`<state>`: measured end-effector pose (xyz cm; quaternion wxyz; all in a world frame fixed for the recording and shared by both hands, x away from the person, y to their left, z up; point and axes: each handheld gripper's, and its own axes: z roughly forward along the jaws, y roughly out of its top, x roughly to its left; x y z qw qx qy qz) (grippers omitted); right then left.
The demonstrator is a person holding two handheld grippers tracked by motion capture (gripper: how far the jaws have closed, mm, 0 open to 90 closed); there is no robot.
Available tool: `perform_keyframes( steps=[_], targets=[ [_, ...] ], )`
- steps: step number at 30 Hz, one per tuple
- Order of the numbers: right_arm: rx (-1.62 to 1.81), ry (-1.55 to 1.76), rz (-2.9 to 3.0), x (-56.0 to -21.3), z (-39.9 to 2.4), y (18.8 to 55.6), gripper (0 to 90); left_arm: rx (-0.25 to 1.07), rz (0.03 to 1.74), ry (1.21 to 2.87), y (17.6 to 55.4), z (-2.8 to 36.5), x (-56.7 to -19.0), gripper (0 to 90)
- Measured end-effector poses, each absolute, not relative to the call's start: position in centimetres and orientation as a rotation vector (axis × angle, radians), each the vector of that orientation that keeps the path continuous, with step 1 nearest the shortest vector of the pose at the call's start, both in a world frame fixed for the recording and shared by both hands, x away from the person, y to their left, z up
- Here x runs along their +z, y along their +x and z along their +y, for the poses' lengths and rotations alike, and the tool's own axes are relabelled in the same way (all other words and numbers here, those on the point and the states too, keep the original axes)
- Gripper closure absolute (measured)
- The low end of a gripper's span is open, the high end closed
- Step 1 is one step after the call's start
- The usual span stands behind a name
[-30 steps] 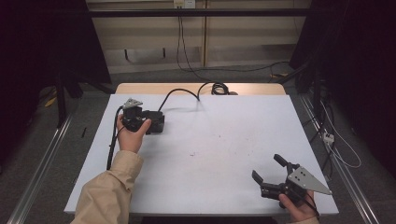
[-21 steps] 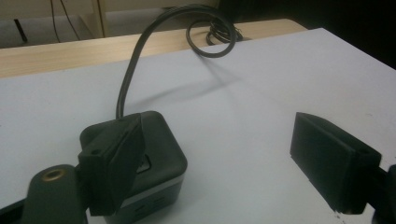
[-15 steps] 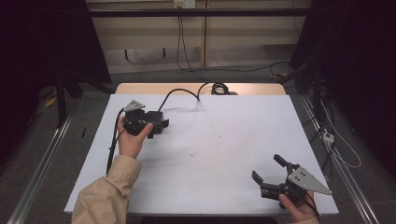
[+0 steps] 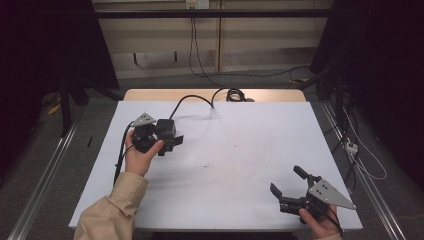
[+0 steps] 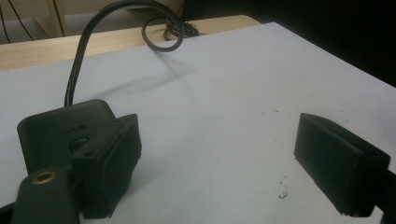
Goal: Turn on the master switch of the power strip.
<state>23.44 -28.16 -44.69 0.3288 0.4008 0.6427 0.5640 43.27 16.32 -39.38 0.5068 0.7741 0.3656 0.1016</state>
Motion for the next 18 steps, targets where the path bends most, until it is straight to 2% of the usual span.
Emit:
perform_keyframes(
  steps=[18],
  targets=[
    [1.477,1.05,1.688,-44.7,-28.0,23.4,2.9,0.224,0.865,1.862,41.1,18.0,-40.3,12.2]
  ],
)
